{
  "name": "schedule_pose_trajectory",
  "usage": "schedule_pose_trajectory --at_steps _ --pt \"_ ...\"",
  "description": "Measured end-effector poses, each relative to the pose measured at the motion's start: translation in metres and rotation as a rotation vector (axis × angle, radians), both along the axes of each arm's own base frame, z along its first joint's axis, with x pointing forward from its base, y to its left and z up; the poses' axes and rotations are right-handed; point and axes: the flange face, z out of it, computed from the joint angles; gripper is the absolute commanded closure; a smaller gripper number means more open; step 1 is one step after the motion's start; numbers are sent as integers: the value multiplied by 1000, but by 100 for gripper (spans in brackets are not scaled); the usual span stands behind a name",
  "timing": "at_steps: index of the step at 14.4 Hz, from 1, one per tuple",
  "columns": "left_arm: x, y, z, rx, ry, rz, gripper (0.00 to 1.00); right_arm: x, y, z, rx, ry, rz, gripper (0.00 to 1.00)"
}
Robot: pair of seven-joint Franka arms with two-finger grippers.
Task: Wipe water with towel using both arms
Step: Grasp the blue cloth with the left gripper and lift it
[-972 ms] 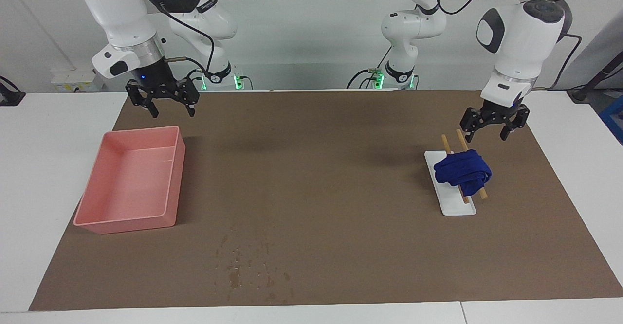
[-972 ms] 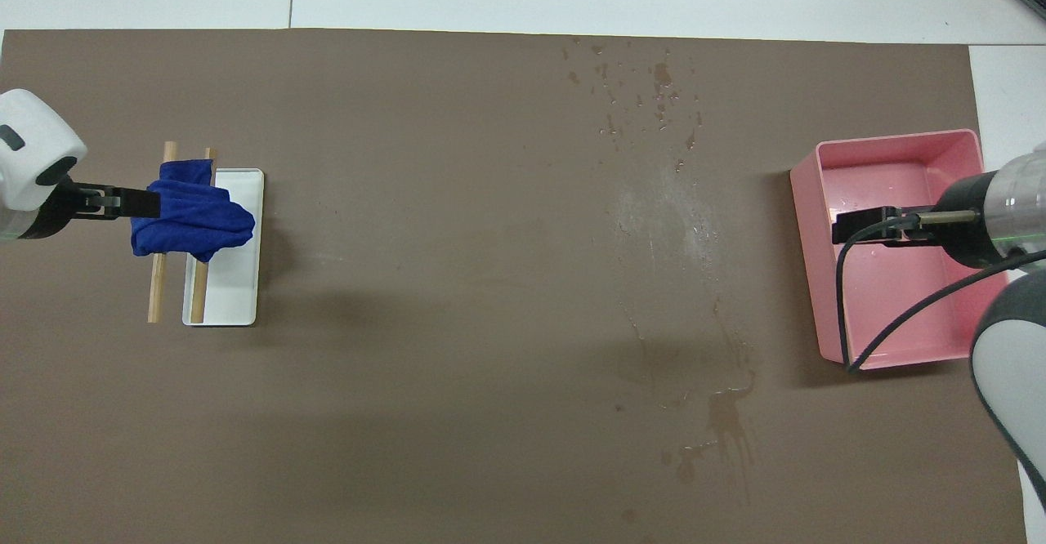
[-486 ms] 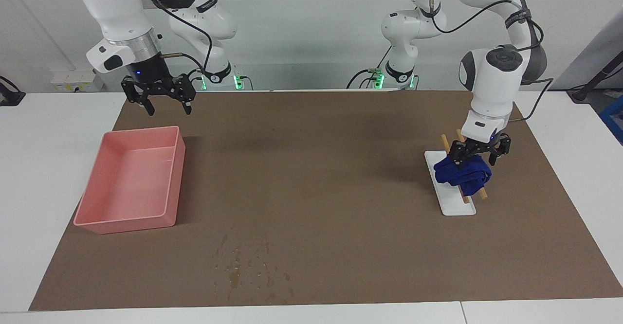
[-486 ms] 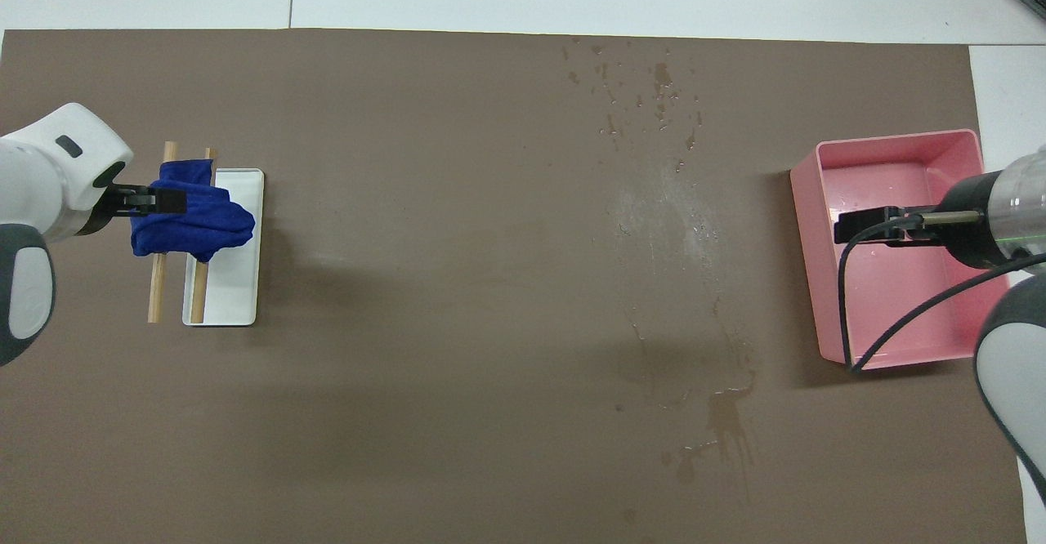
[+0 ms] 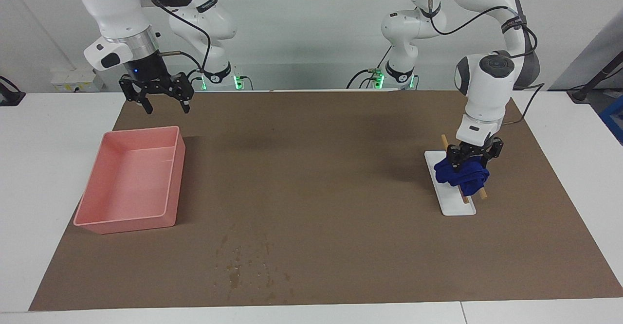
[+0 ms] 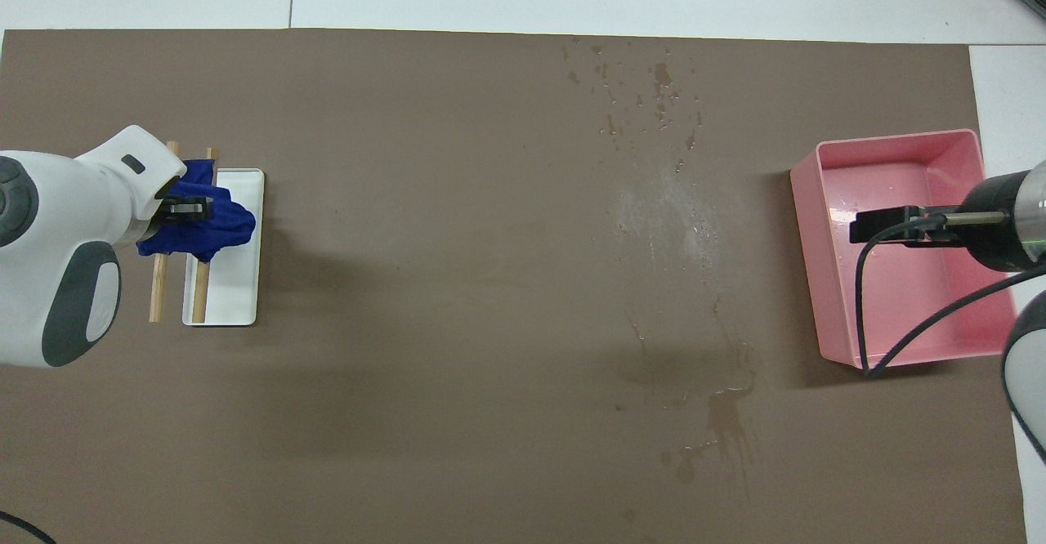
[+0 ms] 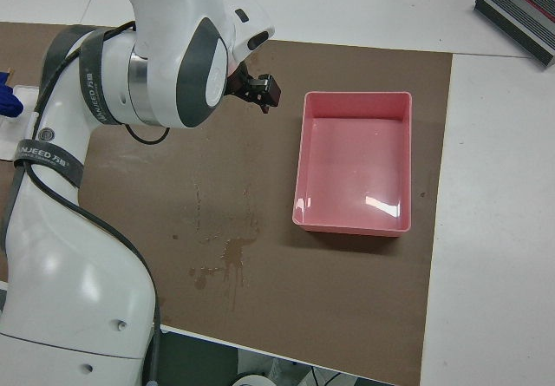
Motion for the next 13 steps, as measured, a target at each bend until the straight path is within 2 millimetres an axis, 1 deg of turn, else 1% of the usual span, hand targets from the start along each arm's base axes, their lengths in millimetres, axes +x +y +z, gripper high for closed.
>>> schedule_pose_trajectory --at_steps 2,3,4,7,8,10,11,13 --pt "0 6 4 4 -9 10 86 -3 1 3 -1 3 2 0" --pt "0 6 6 4 -12 11 96 -4 1 4 -2 3 5 0" --pt "0 6 7 4 -14 11 100 -4 1 4 -3 2 15 0" --pt "0 5 15 6 -20 15 100 -4 6 2 1 7 27 0" --pt "0 4 16 7 -12 19 100 -5 10 0 26 13 4 0" --pt "3 3 19 8 6 42 100 -5 17 -4 111 34 -99 0" --pt "5 2 25 7 14 72 100 -5 21 -6 154 49 -157 0" --pt "10 -1 42 -40 28 191 100 -5 27 -9 223 78 -256 0"
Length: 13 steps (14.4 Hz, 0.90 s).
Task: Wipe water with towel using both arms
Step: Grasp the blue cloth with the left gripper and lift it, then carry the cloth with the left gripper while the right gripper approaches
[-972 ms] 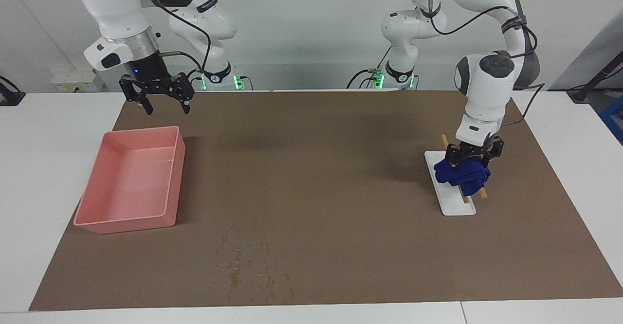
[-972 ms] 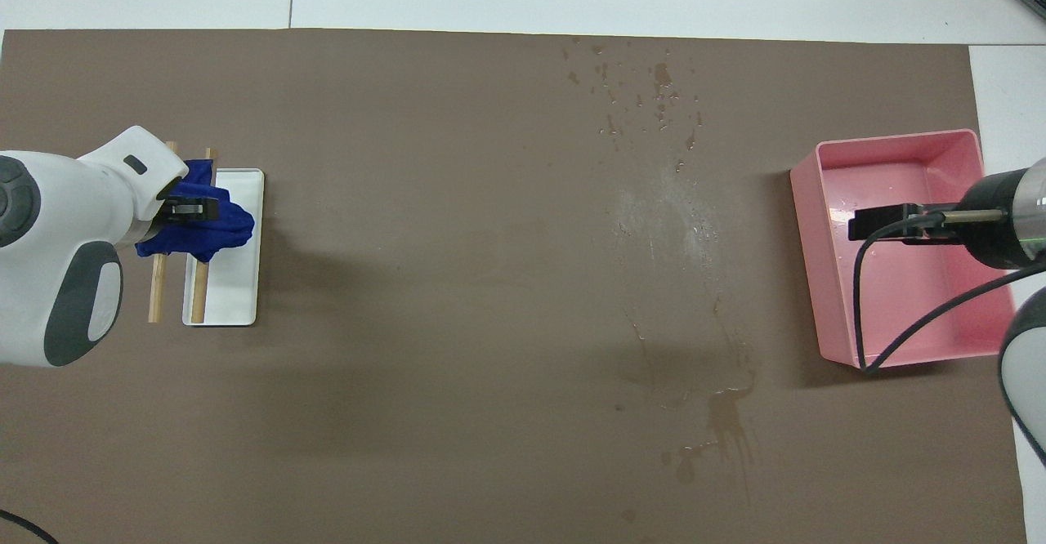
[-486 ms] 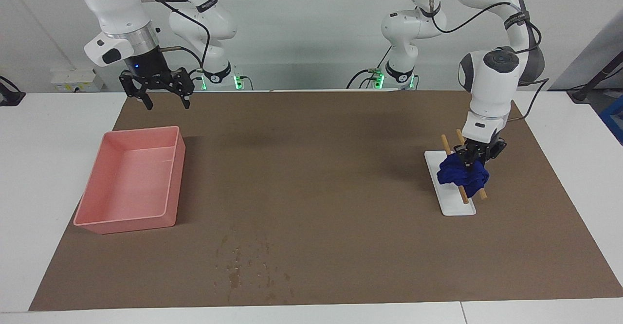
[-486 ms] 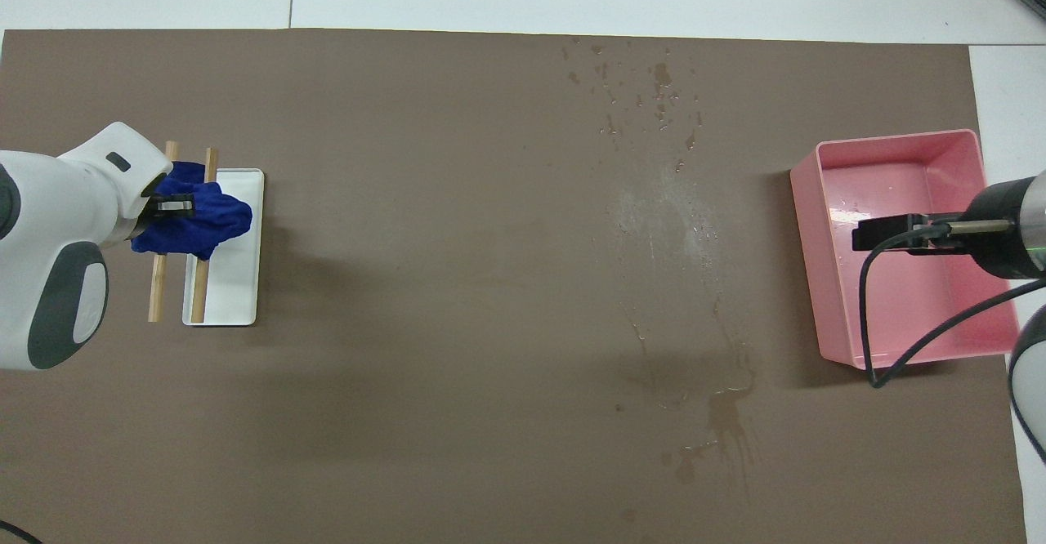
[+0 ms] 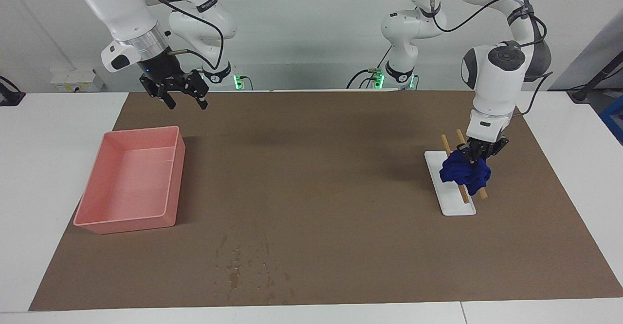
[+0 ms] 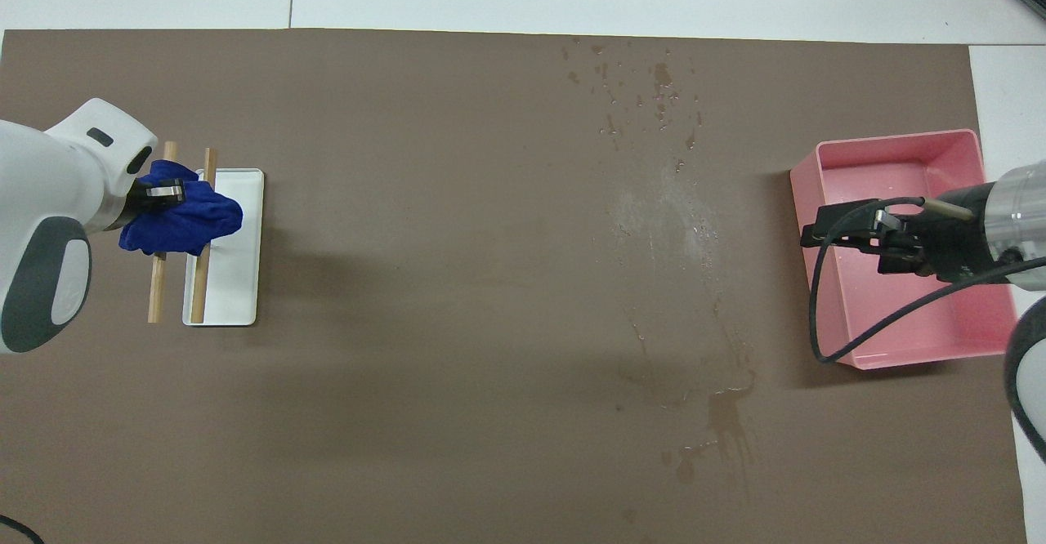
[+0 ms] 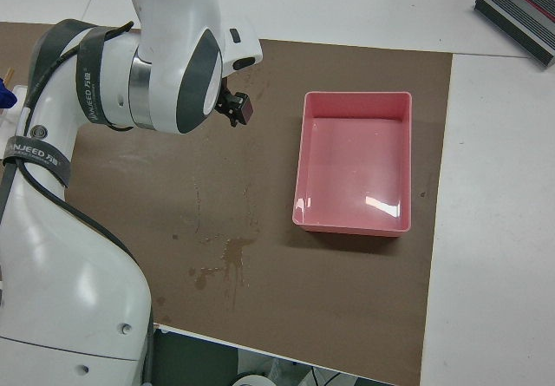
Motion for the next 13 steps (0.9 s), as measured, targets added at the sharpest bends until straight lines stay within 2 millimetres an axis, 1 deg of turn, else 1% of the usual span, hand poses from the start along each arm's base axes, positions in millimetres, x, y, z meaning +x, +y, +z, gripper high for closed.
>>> schedule_pose_trajectory --at_steps 2,3,6,8,9,10,12,13 --pt "3 -9 24 -164 9 177 100 0 7 0 60 32 -102 0" --pt "3 -14 33 -245 21 255 100 -1 15 1 86 44 -143 0" --pt "-1 -30 54 -453 63 496 100 0 45 3 144 63 -273 0" --pt "-6 -51 68 -611 108 693 100 0 60 1 199 97 -365 0" --pt "-10 -65 75 -674 140 772 100 0 63 1 238 123 -416 0" --pt "-15 -84 81 -714 173 827 100 1 65 0 278 146 -471 0" --pt "-28 -133 89 -754 236 930 100 5 72 -3 367 178 -595 0" --pt "-34 -156 92 -776 261 973 100 6 81 -5 407 189 -655 0"
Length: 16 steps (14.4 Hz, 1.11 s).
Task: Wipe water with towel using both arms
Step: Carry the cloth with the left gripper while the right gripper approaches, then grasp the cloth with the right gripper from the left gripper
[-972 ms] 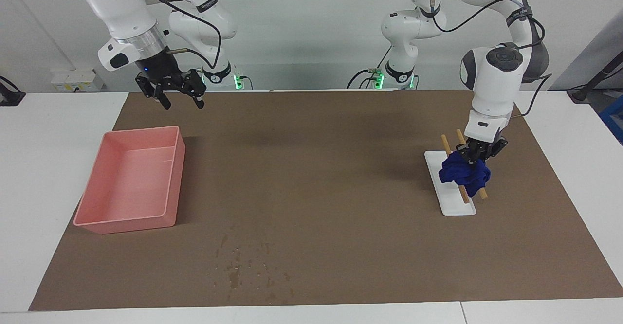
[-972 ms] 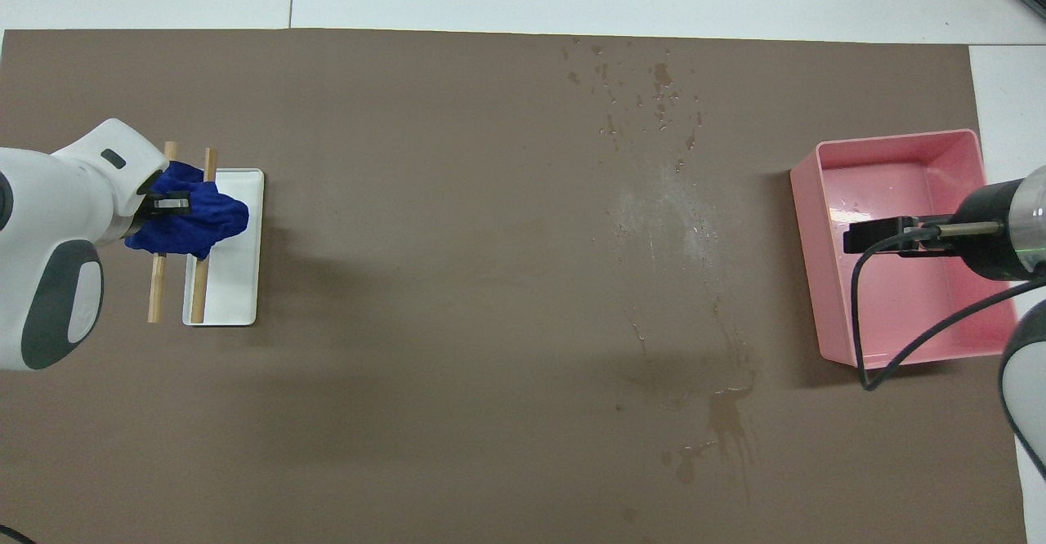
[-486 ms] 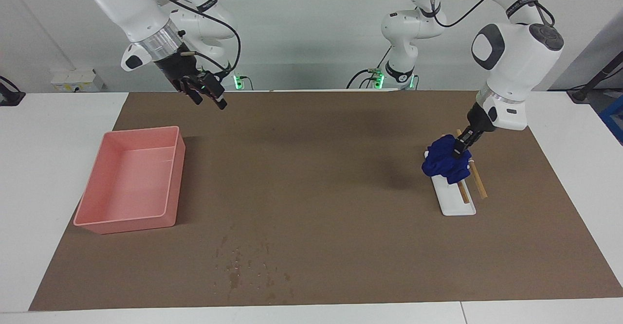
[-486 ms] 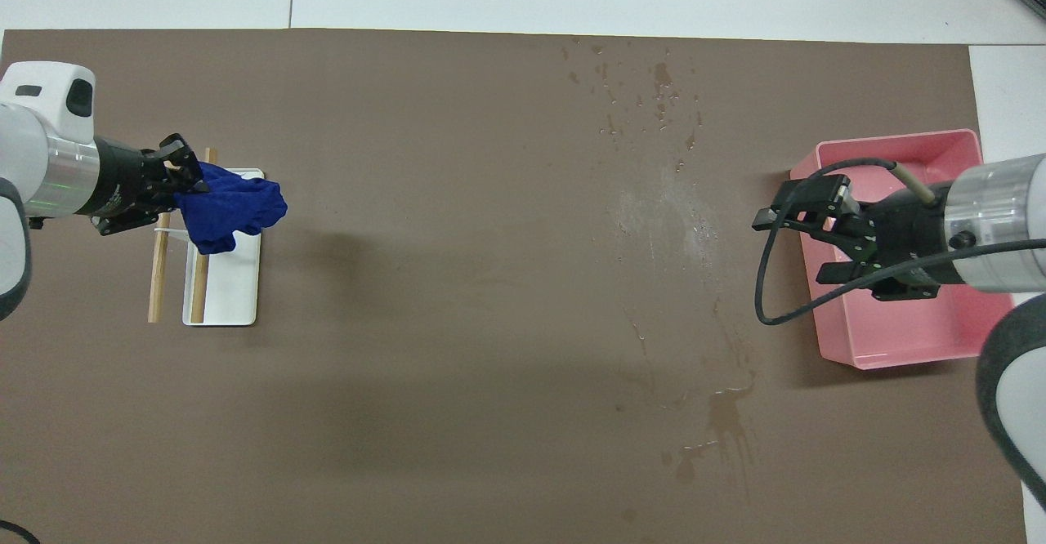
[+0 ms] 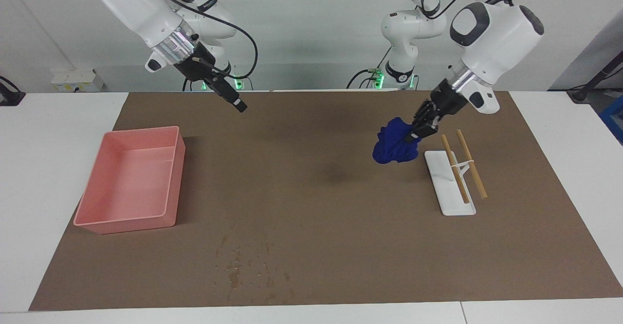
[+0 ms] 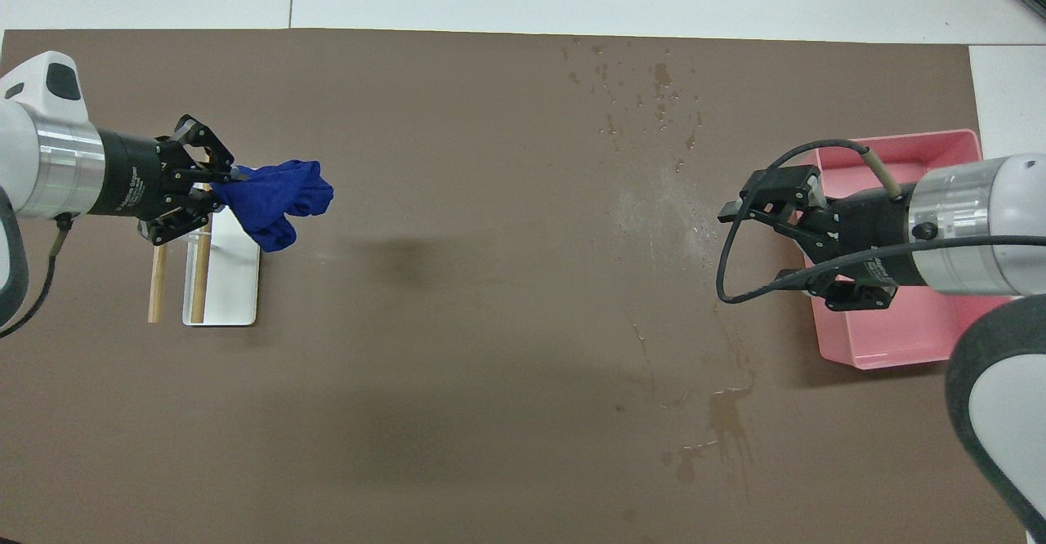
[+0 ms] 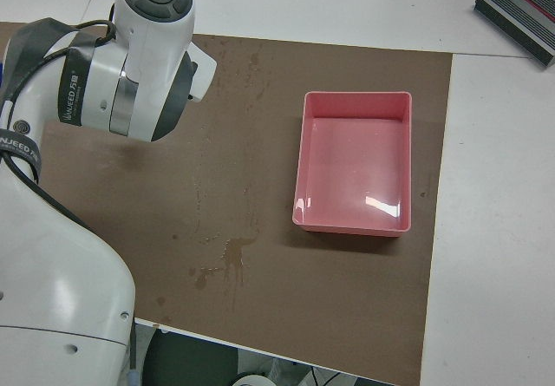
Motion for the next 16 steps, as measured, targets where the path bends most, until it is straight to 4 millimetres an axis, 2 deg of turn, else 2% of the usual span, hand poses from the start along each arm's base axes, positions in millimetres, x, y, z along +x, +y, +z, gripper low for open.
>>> schedule_pose_trajectory --at_steps 2,5,8,10,13,16 --pt "-10 -44 7 -55 17 67 100 0 32 -6 46 14 -100 0" --pt "-25 -99 20 -115 -11 161 100 -4 79 -18 78 31 -176 0" --pt "-45 -140 25 -149 -5 181 100 -1 103 -29 149 65 -268 0" --pt "-53 -154 25 -153 12 178 100 7 102 -34 225 94 -340 0" --pt "-60 -162 27 -155 20 172 100 12 99 -37 263 116 -396 0" --pt "-68 -167 35 -161 16 171 100 10 113 -37 290 104 -454 0"
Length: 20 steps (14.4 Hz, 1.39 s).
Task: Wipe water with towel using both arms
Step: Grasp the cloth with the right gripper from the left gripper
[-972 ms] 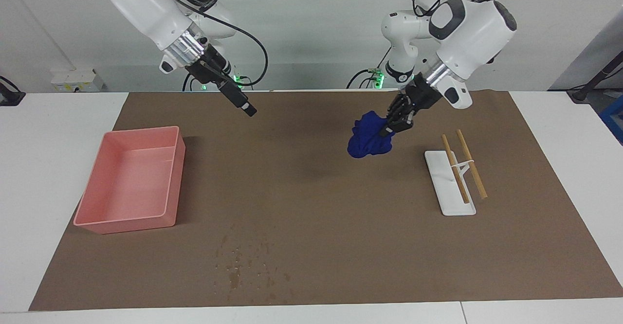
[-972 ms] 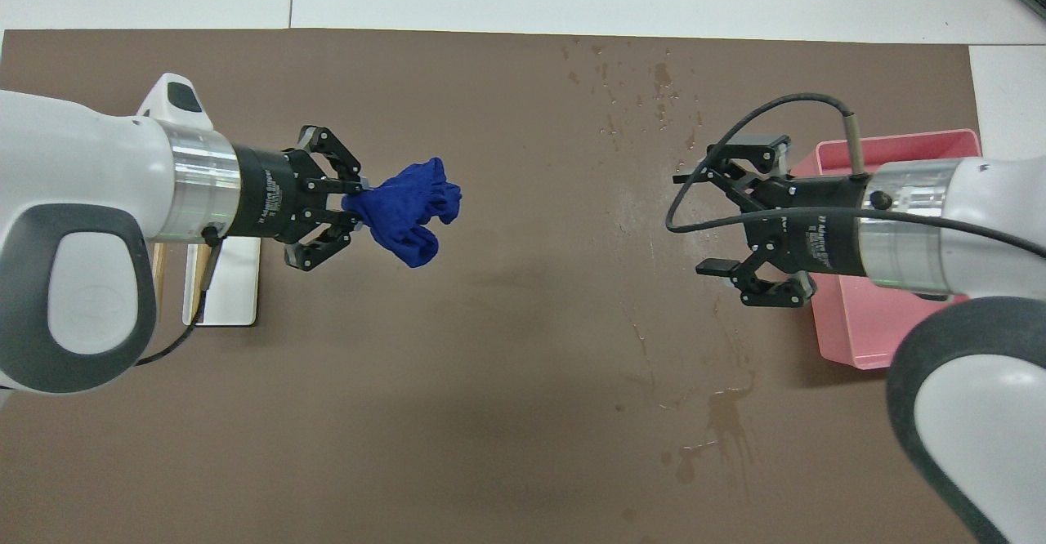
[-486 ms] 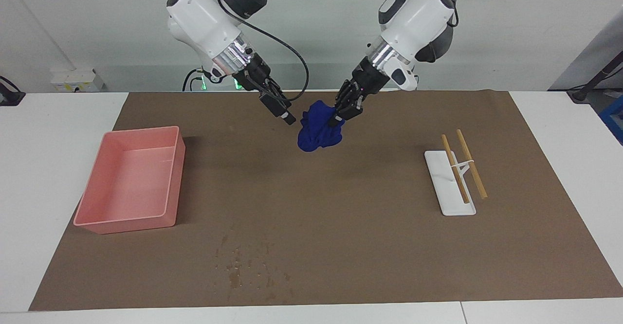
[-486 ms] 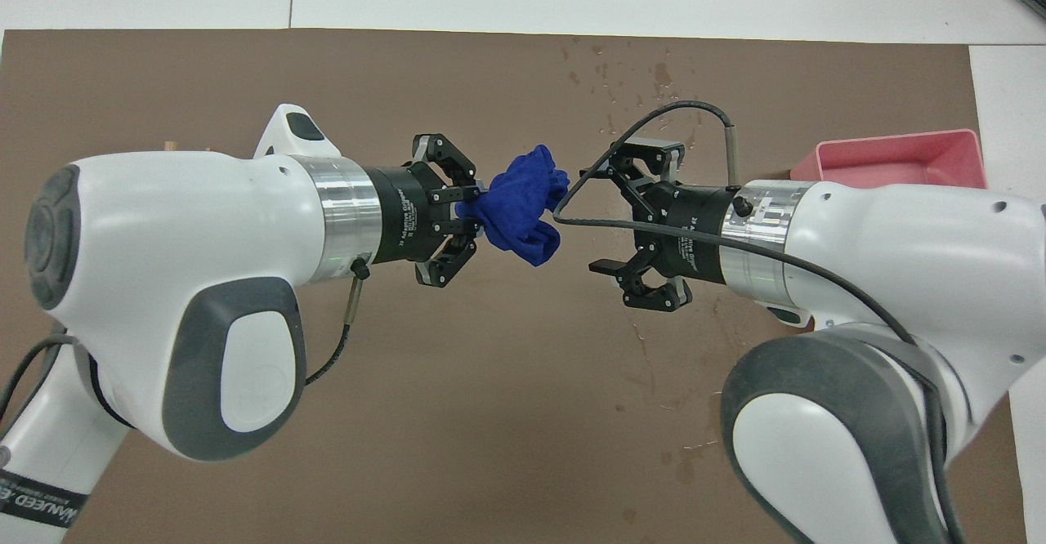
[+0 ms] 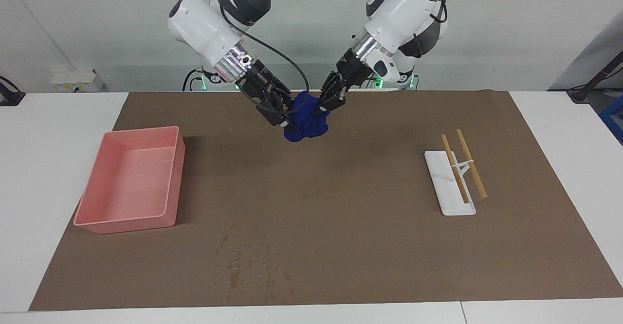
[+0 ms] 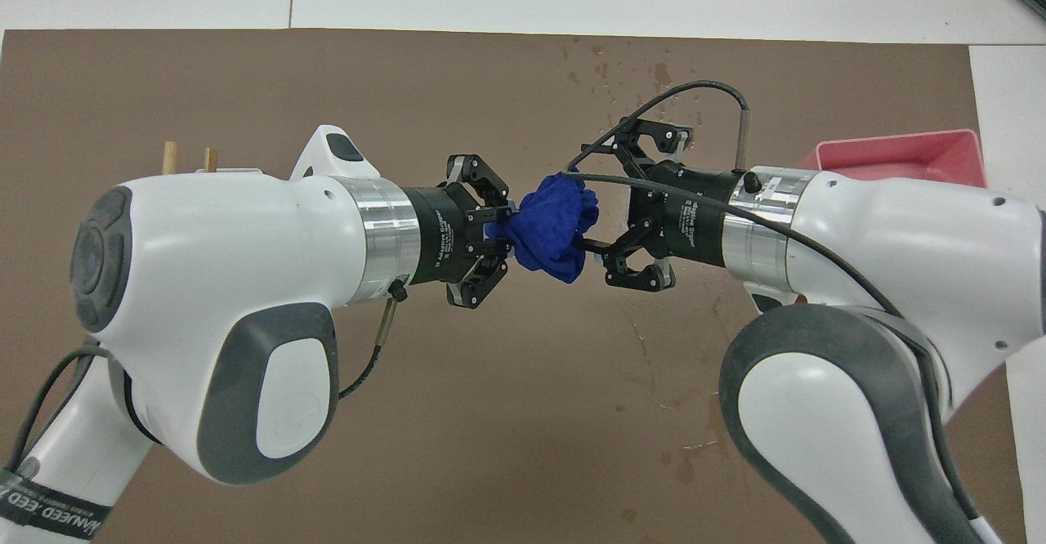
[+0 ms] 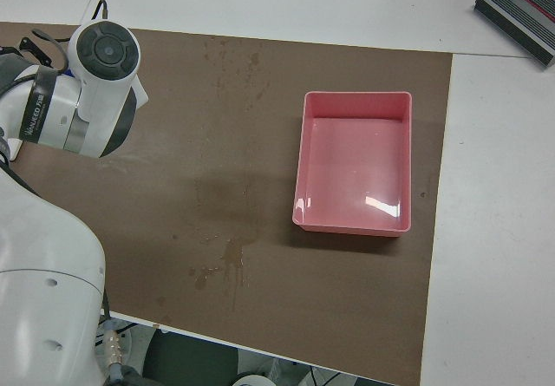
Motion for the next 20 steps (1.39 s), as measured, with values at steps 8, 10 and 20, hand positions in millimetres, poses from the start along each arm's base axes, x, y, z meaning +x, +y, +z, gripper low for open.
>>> schedule_pose_trajectory --at_steps 8,10,20 --pt "-4 -1 6 -3 -10 0 100 -1 4 -2 2 0 -7 21" --pt "-3 0 7 -6 -15 4 100 -1 4 -2 3 -8 -16 44" --pt "-1 3 11 -14 -30 21 100 -9 21 -9 -2 -48 -30 100"
